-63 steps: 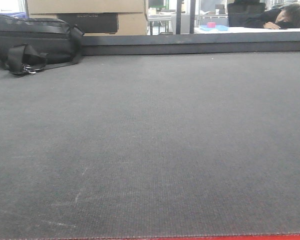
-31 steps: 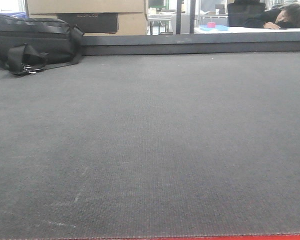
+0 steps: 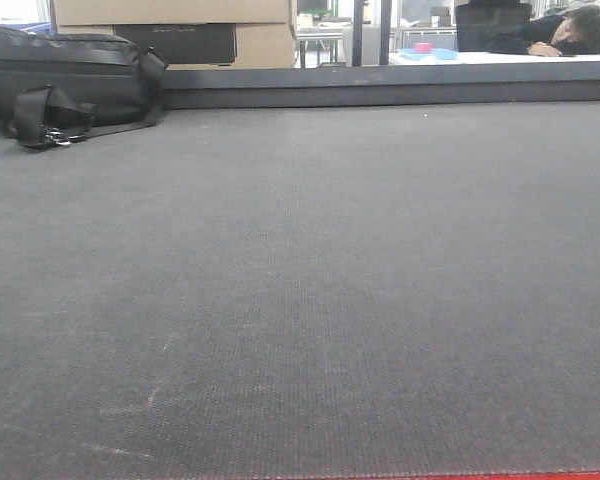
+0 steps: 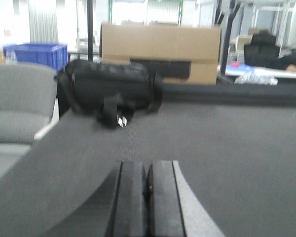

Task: Grab block from conveyor and place in blue bin

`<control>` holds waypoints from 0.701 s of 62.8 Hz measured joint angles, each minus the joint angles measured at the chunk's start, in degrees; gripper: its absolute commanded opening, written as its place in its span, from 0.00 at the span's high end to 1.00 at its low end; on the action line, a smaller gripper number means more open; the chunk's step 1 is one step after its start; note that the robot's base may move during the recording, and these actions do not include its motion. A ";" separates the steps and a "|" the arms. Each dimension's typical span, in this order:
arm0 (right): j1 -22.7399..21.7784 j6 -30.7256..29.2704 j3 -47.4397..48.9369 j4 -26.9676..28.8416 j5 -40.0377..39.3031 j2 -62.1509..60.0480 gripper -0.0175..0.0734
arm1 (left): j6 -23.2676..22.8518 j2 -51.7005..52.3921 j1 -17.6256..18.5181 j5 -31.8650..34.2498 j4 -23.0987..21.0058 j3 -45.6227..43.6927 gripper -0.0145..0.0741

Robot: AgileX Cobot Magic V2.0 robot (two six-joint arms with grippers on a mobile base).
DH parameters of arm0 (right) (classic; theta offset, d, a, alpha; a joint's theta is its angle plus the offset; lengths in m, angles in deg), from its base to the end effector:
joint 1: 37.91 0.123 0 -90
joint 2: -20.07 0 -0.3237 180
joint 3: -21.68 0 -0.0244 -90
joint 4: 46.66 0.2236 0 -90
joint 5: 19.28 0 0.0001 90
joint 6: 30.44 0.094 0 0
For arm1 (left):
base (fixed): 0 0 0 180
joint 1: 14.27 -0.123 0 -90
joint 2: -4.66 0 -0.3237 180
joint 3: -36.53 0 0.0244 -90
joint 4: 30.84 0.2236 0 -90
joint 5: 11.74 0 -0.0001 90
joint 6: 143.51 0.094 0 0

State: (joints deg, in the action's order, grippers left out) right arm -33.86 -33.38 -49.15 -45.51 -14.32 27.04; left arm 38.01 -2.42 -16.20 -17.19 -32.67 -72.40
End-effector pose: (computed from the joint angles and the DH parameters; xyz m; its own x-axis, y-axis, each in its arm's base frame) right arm -0.0146 -0.0009 0.2451 0.1279 -0.0223 -0.9915 -0.0684 0.9972 -0.0313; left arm -0.0140 -0.0008 0.2431 0.1116 -0.0015 -0.9938 -0.0301 0.9995 -0.0049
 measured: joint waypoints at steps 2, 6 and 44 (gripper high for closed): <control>0.00 0.00 2.93 0.00 1.99 0.00 0.99 | 0.00 0.00 0.00 -2.06 0.00 -2.17 0.96; 0.00 0.00 9.38 0.22 6.49 1.52 0.99 | 0.00 -1.10 0.00 -6.88 0.00 -8.30 0.96; 0.00 0.11 53.93 0.83 56.29 56.00 0.99 | 0.00 -50.62 0.00 -50.52 -0.01 -49.32 0.96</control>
State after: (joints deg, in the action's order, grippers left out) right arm -33.86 -33.27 4.78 -44.68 41.97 83.03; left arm 38.01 -53.03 -16.20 -67.70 -32.68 -121.72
